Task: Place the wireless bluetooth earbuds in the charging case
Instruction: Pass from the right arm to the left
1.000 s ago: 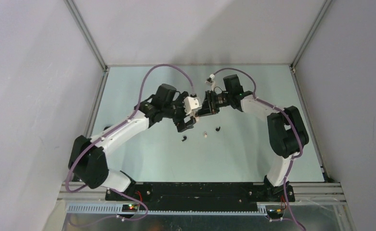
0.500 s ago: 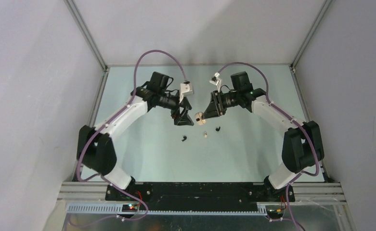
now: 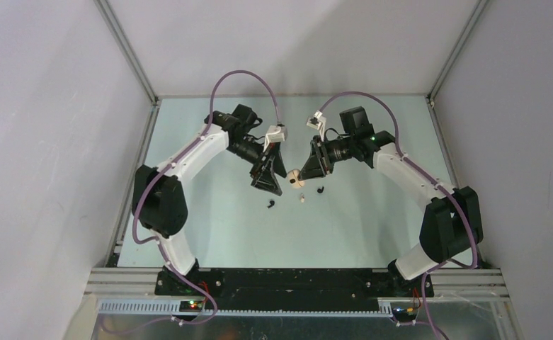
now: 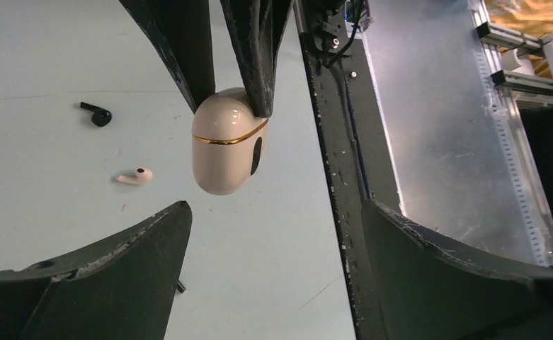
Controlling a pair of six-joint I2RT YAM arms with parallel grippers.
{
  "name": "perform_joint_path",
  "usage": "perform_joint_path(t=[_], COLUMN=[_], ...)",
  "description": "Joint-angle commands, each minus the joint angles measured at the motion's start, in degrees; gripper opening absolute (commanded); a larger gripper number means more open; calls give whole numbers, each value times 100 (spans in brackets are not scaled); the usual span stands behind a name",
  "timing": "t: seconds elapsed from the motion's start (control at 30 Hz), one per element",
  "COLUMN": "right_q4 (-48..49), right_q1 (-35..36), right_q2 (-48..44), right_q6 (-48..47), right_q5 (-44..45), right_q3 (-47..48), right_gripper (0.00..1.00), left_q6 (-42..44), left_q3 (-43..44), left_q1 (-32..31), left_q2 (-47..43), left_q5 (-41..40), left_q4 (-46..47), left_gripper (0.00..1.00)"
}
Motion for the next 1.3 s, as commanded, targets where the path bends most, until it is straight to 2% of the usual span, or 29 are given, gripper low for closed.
perform_joint_path(t=[0.0,0.23,0.47,0.87,1.0,1.07,1.13,1.17,1.2,1.27], right_q4=[150,309,465,359,353,335,299,260,241,183], right_q1=[40,129,201,156,161,162,157,160,174,199], right_q2=[-237,-223,-263,-275,-290,-296,-308,-332,-346,-381], right_q6=[-196,-176,-100,-224,-274,-313,-347,-392,-411,-478], right_q5=[-116,-198,-68,-103,-109,-133,-135,-135,-120,-49], right_q3=[137,85,83,83,56,49,48,48,48,48], right_gripper=[18,19,19,19,19,22,37,41,51,57], left_q6=[65,-341,-484,-674,-854,-928,-977,-1060,-1103,-1205], left_q3=[156,69,20,-40,-44,-48,-72,-119,-148,-224], left_q1=[-81,-204,-321,-390,-403,-404,-404,-404,-410,-423], left_q2=[21,8,-15,-25,-36,-52,-65,-72,-93,-125], left_q5=[297,425,430,322,301,274,219,169,154,72], left_q4=[-197,95,247,457,607,663,729,774,876,1013], left_gripper=[96,92,79,35,16,4,2,2,2,0])
